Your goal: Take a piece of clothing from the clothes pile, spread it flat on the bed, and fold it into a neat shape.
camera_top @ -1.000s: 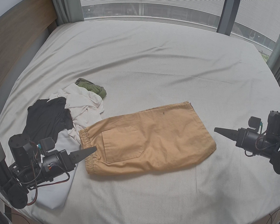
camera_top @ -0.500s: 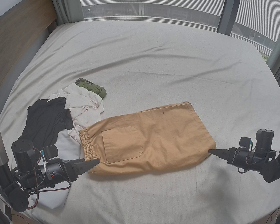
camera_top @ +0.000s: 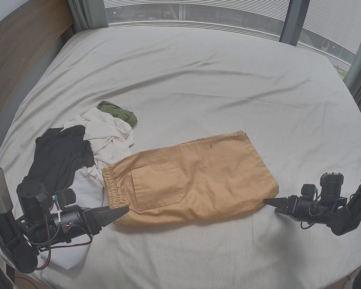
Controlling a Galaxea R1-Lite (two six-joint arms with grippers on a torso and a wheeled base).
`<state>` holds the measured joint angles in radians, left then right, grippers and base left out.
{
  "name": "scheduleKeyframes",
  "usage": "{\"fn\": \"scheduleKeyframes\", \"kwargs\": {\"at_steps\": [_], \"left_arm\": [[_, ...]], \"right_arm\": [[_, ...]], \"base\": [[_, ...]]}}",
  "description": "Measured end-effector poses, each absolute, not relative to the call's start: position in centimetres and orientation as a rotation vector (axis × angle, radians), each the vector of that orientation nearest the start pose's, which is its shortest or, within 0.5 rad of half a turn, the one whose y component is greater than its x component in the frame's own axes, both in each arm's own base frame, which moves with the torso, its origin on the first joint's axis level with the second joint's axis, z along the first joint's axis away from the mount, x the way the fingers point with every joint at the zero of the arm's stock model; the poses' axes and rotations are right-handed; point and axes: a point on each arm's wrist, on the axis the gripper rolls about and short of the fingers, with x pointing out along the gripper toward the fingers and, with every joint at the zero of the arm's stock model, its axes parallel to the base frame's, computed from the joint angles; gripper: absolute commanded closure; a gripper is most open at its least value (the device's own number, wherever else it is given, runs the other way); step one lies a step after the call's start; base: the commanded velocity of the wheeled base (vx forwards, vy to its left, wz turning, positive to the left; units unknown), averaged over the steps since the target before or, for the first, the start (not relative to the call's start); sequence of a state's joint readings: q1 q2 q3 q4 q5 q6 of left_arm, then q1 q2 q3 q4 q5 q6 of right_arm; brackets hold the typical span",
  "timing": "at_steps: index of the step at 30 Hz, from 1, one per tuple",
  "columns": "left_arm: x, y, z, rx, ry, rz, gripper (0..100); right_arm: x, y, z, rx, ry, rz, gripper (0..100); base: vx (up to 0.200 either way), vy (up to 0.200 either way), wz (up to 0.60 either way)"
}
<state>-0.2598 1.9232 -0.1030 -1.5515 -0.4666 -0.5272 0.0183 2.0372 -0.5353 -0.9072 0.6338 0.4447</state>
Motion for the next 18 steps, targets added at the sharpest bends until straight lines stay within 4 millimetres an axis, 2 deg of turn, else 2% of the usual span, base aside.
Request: {"fn": "scheduleKeyframes", "kwargs": {"at_steps": [9,18], "left_arm": [[22.0,-6.8,6.9,-0.537,0.45,-0.633,0],[22.1,-6.7,7.2,-0.544,0.441,-0.64,0]], "right_arm": [[32.0,2.2,3.7,0.645,0.618,0.516,0],[33.0,4.1,1.7,0.682,0.595,0.557,0]], "base": [[0.0,0.0,0.0],[0.0,0.0,0.0]]}}
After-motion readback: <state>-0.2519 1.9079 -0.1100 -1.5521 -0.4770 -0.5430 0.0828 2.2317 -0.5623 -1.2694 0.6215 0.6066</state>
